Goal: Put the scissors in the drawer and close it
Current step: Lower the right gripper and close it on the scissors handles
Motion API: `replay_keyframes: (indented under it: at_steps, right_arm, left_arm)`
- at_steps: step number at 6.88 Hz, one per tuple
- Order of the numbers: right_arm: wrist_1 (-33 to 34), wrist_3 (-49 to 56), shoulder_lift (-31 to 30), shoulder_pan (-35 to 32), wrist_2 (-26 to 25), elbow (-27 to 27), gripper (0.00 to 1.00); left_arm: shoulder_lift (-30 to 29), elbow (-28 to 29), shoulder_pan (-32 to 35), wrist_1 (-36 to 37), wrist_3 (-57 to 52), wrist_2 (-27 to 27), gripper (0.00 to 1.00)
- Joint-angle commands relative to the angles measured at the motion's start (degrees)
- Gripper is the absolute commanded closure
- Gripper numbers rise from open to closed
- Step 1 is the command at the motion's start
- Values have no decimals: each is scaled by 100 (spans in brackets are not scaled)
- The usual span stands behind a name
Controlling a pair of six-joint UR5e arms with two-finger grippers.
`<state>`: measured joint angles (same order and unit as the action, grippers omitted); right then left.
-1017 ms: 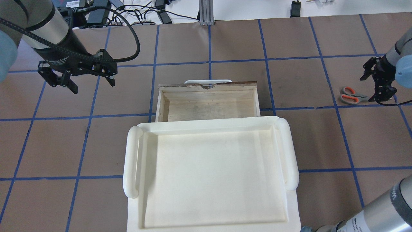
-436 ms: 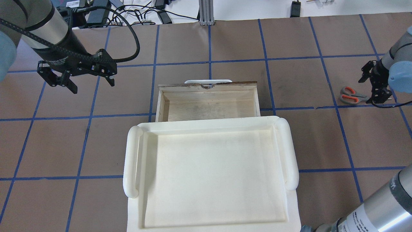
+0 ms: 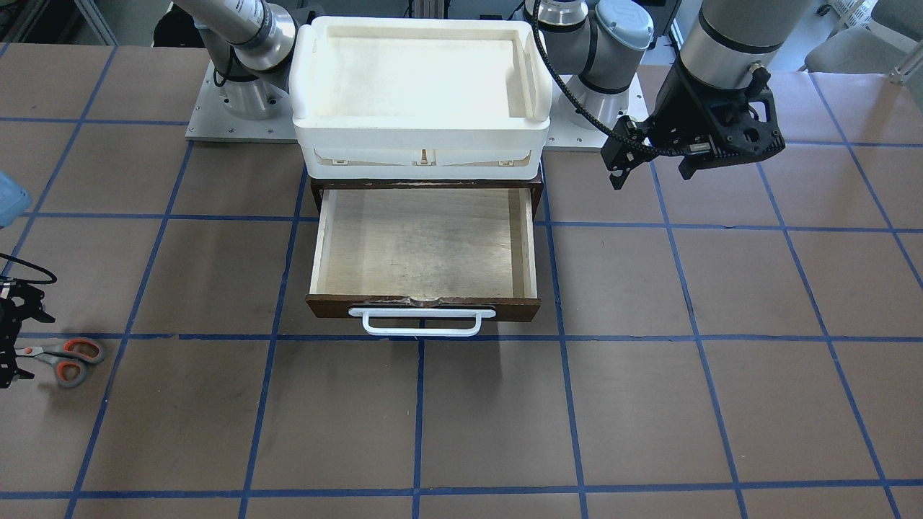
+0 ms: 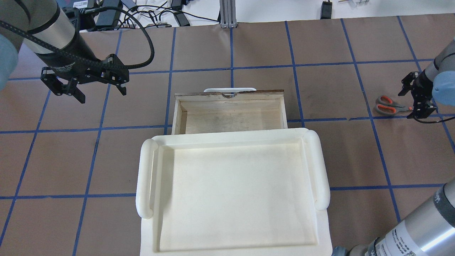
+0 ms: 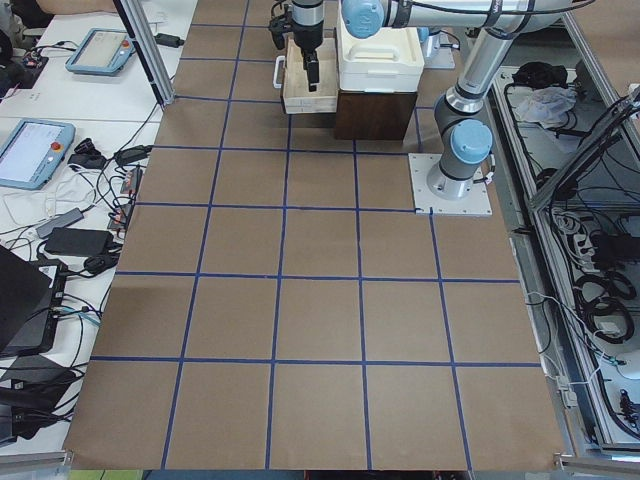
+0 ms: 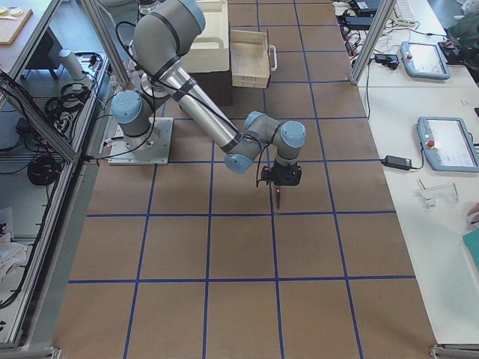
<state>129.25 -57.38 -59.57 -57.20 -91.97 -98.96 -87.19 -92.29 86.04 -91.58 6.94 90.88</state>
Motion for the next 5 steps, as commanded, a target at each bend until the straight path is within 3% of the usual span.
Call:
replay_keyframes:
  at_steps: [1, 3, 5]
  right_arm:
    - [22, 25, 77, 16, 21, 0, 1]
    - [48, -1, 68, 16, 12, 0, 26]
    - [39, 25, 86, 16, 12, 0, 27]
  left_arm:
    - [9, 0, 0, 0, 0, 9, 0]
    - [18, 0, 0, -9, 0, 18, 0]
    - [18, -35, 0, 0, 0, 9, 0]
